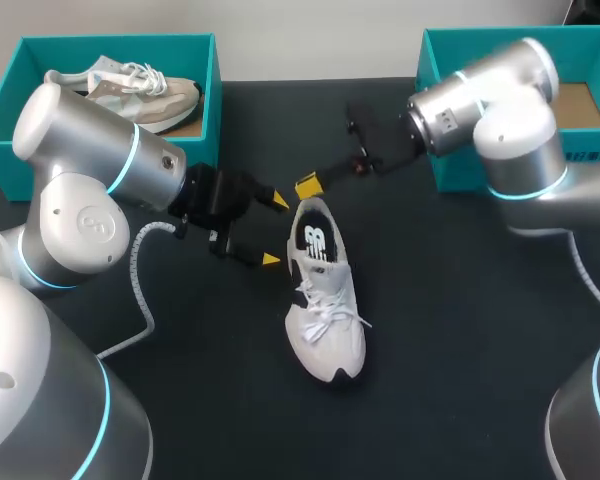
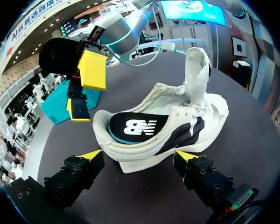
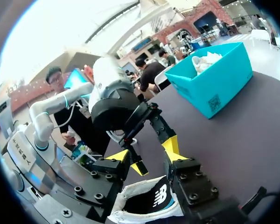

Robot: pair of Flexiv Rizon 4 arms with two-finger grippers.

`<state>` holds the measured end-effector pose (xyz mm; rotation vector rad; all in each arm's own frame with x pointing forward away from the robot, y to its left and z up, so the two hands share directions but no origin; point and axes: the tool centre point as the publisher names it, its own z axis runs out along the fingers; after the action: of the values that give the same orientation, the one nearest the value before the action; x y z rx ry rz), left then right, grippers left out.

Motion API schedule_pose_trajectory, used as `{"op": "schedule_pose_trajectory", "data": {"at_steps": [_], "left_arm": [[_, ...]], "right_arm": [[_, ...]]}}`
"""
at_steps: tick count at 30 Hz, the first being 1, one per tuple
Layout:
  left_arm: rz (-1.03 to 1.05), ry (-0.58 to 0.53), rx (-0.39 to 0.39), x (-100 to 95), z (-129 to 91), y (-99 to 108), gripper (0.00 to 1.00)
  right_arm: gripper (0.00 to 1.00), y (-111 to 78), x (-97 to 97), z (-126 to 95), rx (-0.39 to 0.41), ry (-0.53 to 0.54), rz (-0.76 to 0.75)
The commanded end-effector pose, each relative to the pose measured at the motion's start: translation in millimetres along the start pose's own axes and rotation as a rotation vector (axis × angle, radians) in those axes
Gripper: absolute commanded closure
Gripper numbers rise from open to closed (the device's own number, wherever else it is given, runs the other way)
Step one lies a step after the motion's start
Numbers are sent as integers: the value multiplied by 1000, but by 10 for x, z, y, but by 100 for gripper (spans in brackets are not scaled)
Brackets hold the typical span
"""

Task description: Take the shoe out of the shoebox, open the shoe tongue, remove and reinsert the insole, then place the shoe into the shoebox

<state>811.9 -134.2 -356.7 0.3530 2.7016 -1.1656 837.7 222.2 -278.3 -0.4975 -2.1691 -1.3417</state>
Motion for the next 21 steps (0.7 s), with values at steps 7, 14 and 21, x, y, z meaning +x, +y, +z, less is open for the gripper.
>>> {"op": "schedule_pose_trajectory", "data": {"at_steps": [7,14,21], "left_arm": [[1,-1,-3,8,3,2,0],[1,-1,-3,8,3,2,0],[49,-5,-32,-38,-412,-186,0]], "right_arm": [[55,-27,493,-278,-19,-122,37],[100,-107,771,-327,-90,-232,132],[100,-100,839,-348,-88,-360,250]]}}
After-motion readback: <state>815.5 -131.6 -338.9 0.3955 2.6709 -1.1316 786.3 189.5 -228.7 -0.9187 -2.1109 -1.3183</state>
